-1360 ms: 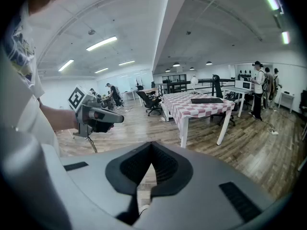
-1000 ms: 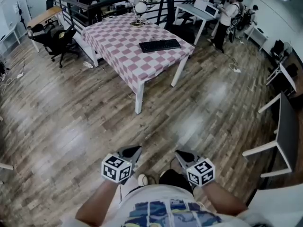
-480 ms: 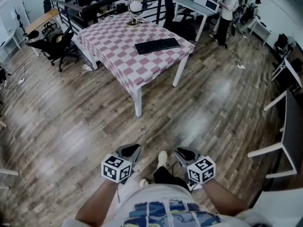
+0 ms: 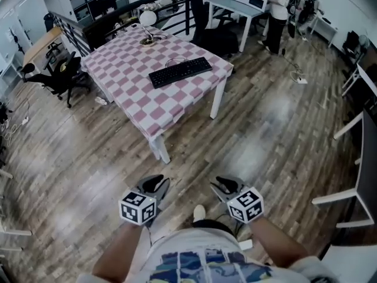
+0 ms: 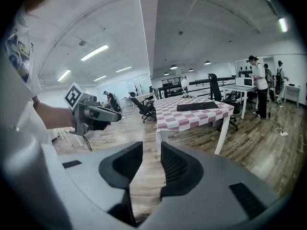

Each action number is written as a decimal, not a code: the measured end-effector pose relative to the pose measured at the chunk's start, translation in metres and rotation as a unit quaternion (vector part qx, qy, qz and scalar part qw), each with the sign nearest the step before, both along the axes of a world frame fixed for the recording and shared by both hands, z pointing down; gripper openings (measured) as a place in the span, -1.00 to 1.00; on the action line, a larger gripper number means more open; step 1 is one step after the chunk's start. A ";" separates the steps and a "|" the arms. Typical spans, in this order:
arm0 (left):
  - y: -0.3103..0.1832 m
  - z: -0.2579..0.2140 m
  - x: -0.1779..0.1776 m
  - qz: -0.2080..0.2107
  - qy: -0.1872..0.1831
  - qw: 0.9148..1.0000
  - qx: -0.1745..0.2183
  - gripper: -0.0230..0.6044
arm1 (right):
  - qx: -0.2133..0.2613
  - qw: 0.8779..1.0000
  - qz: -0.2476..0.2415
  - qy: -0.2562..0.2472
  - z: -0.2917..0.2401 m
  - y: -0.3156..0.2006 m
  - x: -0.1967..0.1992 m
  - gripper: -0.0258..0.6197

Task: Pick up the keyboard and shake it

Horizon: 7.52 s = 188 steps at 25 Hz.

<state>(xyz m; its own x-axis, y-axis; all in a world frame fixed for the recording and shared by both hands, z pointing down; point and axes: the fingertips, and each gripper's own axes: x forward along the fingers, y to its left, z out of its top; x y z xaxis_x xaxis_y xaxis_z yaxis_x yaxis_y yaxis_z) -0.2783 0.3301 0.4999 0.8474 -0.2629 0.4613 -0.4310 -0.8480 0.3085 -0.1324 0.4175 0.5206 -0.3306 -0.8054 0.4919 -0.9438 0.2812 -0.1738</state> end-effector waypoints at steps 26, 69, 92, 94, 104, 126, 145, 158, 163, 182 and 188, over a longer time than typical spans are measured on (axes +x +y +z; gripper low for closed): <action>-0.347 0.035 0.173 -0.033 0.004 0.999 -0.027 -0.56 | -0.045 0.998 0.033 0.029 0.032 -0.311 0.228 -0.48; -0.694 0.217 0.196 -0.271 -0.135 0.932 -0.200 0.00 | -0.246 0.957 -0.152 -0.033 0.200 -0.787 0.460 0.13; -0.706 0.212 0.211 -0.287 -0.108 0.926 -0.219 -0.03 | -0.225 0.956 -0.187 0.033 0.190 -0.791 0.446 -0.04; -0.710 0.203 0.209 -0.293 -0.104 0.929 -0.202 -0.04 | -0.198 0.960 -0.189 0.049 0.179 -0.796 0.445 -0.08; -0.726 0.150 0.198 -0.320 -0.084 0.935 -0.127 -0.04 | -0.079 0.975 -0.190 0.080 0.112 -0.819 0.435 -0.10; -0.744 0.010 0.185 -0.362 -0.017 0.932 0.022 -0.05 | 0.185 0.945 -0.199 0.181 -0.061 -0.845 0.419 -0.13; -0.717 -0.083 0.160 -0.391 -0.012 0.909 0.142 -0.05 | 0.292 0.912 -0.206 0.199 -0.132 -0.841 0.395 -0.14; -0.685 -0.120 0.132 -0.404 -0.016 0.894 0.191 -0.05 | 0.346 0.891 -0.207 0.209 -0.164 -0.830 0.366 -0.14; -0.673 -0.130 0.121 -0.401 -0.015 0.894 0.199 -0.06 | 0.363 0.884 -0.201 0.217 -0.175 -0.819 0.355 -0.14; -0.649 -0.174 0.097 -0.368 -0.012 0.901 0.228 -0.07 | 0.394 0.872 -0.146 0.251 -0.216 -0.768 0.336 -0.14; -0.646 -0.176 0.091 -0.361 -0.004 0.904 0.231 -0.07 | 0.400 0.867 -0.134 0.266 -0.221 -0.757 0.331 -0.14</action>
